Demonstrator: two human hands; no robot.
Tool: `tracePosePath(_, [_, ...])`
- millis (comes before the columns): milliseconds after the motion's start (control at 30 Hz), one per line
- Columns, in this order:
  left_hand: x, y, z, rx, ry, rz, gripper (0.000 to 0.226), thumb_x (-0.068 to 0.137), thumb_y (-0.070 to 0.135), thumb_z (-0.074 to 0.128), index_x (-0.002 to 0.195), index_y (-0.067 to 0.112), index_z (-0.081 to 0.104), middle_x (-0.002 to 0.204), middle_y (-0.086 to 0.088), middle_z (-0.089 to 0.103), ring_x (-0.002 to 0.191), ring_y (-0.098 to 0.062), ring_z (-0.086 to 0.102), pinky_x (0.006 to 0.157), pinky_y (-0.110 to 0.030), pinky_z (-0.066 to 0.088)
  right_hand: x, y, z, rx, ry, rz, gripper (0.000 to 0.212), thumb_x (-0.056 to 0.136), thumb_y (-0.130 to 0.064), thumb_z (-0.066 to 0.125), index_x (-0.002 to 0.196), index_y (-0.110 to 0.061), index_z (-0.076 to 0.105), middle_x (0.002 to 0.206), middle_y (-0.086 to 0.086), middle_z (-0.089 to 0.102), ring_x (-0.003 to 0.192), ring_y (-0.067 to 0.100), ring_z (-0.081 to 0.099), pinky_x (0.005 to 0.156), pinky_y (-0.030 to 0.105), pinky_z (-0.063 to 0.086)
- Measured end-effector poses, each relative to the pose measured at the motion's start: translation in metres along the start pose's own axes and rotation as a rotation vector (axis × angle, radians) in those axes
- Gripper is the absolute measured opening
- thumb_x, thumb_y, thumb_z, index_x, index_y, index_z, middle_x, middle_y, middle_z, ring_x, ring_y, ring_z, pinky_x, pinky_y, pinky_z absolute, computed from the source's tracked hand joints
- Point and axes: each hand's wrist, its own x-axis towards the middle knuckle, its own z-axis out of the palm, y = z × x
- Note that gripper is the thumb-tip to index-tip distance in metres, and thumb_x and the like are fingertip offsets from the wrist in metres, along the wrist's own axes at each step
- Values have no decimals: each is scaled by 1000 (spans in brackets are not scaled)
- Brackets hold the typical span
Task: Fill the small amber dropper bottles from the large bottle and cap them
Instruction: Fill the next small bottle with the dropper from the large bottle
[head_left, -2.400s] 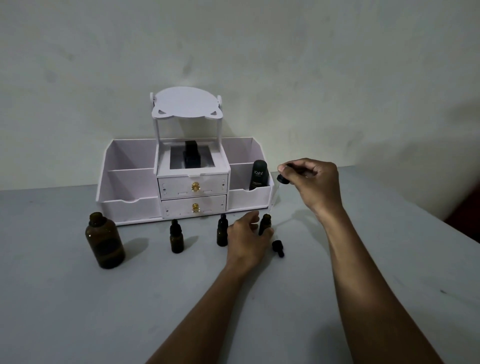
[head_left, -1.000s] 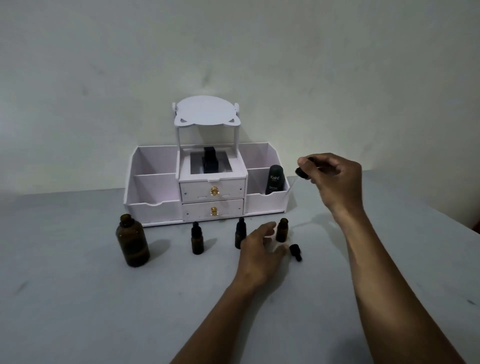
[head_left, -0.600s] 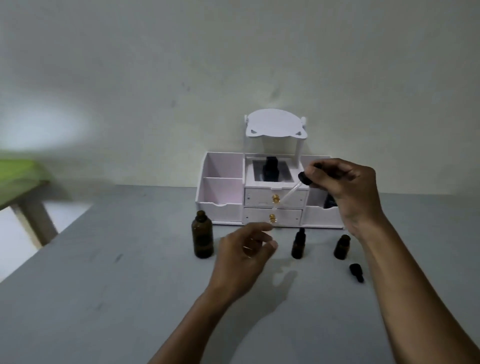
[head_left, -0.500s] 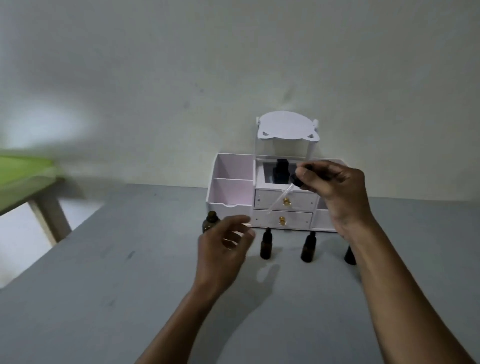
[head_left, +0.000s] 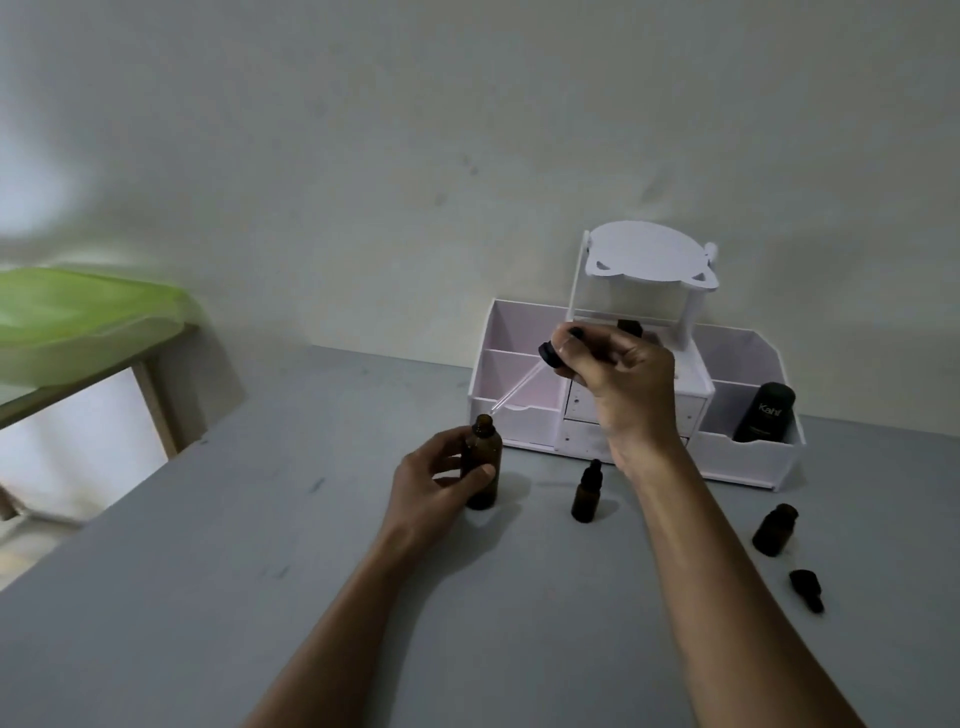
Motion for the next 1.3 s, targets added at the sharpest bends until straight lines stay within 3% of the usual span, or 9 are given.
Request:
tracePosePath(167, [3,-8,-4,-1,-37,7,48,83,10,79,128,21,67,113,5,75,109,-10,69,85,-17,55,4,10,7,-116,-45,-18,5,83,-14,79,85,-18,78,80,4,78,82,26,76,86,45,61])
tracePosePath(300, [5,-8,-5,5,-47,7,48,84,9,78,130,19,66,115,4,75,108,-9,69,84,-15,53,6,11,18,-248,-135,-83,9,85,-16,78,93,-13,77,83,-3,77,75,4,73,78,24,59])
tracePosePath(433, [6,-7,-6,14,-54,17,48,84,8,77,130,16,66,116,2,74,108,-8,70,82,-12,52,3,22,30,-331,-210,-82,13,85,-14,77,96,-8,78,85,-3,77,77,1,73,76,12,54])
tracePosePath(900, [7,-10,-6,51,-52,21,47,85,13,78,130,16,66,116,1,74,107,-9,70,91,-22,56,-13,64,33,-524,-258,-1,17,84,-24,77,96,-11,79,89,0,78,83,9,73,79,18,57])
tracePosePath(1067, [6,-9,-7,63,-59,33,48,85,12,78,132,15,64,118,0,73,109,-10,70,89,-18,55,-14,65,37,-523,-227,-7,9,84,-19,77,87,-10,79,77,-1,75,69,5,68,65,7,49])
tracePosePath(1200, [6,-8,-7,72,-62,34,49,86,12,77,133,14,64,120,-2,73,110,-12,69,89,-18,55,-13,66,40,-532,-204,-5,6,84,-15,77,83,-10,78,70,-7,70,61,-6,63,61,3,45])
tracePosePath(1300, [6,-8,-7,88,-63,40,49,86,13,77,133,15,64,120,-1,72,109,-9,69,86,-13,54,-13,67,40,-544,-197,-10,6,84,-17,77,81,-11,77,68,-9,68,60,-4,62,60,2,44])
